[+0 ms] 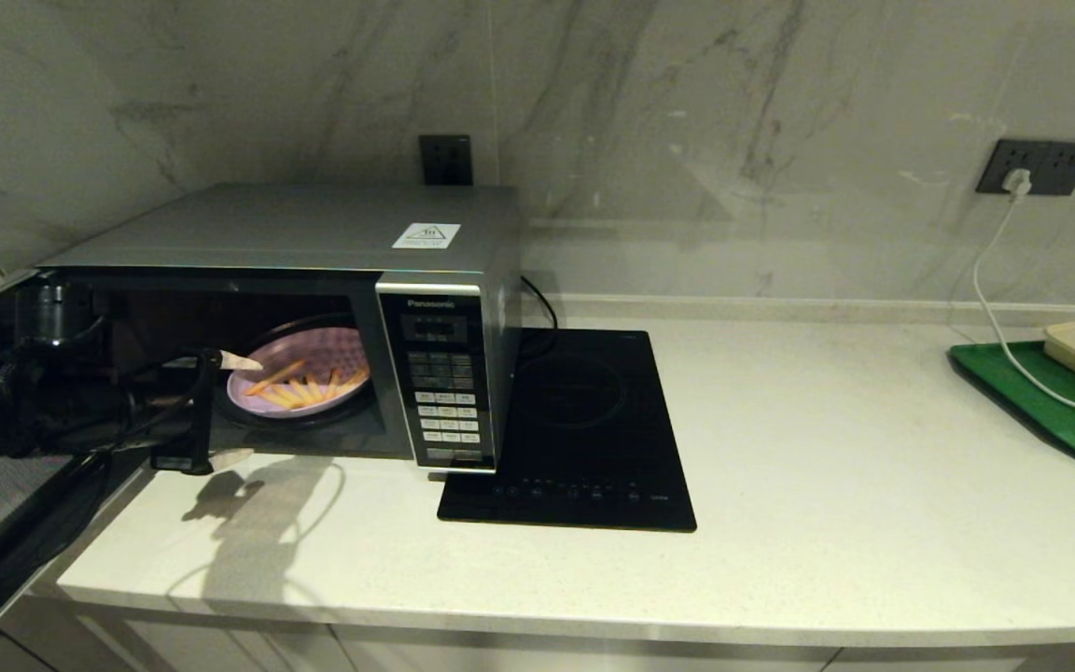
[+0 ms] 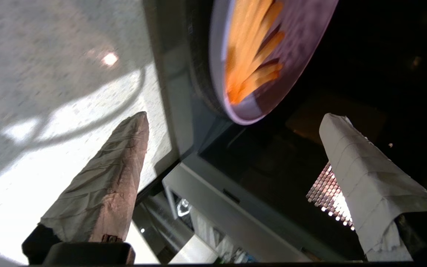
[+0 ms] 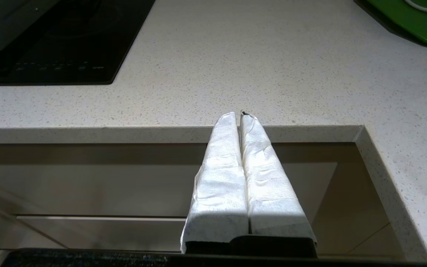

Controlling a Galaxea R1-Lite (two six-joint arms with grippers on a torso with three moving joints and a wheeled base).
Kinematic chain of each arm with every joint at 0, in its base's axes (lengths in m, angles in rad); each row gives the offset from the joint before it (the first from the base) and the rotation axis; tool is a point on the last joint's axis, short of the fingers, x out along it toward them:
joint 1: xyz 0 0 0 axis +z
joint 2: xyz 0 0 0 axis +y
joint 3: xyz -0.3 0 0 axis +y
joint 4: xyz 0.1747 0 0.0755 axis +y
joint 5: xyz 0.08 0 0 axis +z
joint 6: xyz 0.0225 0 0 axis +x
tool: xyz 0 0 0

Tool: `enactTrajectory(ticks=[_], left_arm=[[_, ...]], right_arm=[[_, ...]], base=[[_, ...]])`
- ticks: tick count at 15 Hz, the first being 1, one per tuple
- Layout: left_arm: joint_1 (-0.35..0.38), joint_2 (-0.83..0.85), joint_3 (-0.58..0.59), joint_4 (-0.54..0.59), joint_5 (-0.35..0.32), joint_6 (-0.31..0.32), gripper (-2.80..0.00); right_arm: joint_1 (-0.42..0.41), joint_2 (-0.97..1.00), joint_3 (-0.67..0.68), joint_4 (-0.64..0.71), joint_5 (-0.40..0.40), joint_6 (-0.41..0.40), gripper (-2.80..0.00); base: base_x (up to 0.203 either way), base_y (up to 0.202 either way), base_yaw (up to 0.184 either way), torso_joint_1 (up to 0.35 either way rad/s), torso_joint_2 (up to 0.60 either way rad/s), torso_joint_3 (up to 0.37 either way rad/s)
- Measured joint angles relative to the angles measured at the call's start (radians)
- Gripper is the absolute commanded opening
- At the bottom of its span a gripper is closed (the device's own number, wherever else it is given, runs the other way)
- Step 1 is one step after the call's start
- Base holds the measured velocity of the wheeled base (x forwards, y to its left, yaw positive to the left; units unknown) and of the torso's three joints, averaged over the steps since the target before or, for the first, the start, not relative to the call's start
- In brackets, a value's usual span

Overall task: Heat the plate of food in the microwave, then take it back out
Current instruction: Take the plate out of the microwave

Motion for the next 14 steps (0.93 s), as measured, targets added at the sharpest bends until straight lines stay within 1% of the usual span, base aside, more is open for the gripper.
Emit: enactTrajectory(ticks=[6, 14], left_arm=[[-0.003, 0.082, -0.072, 0.003, 0.005, -0.003, 0.0], [-0.004, 0.137, -0.098, 0.024, 0.021, -0.003, 0.0]], right_arm=[[0.0, 0.0, 0.0, 0.0, 0.0, 0.0, -2.8], [0.0, 0.0, 0.0, 0.0, 0.0, 0.0, -2.8]], base=[[0.0, 0.0, 0.0, 0.0, 0.0, 0.0], [0.0, 0.0, 0.0, 0.0, 0.0, 0.0]])
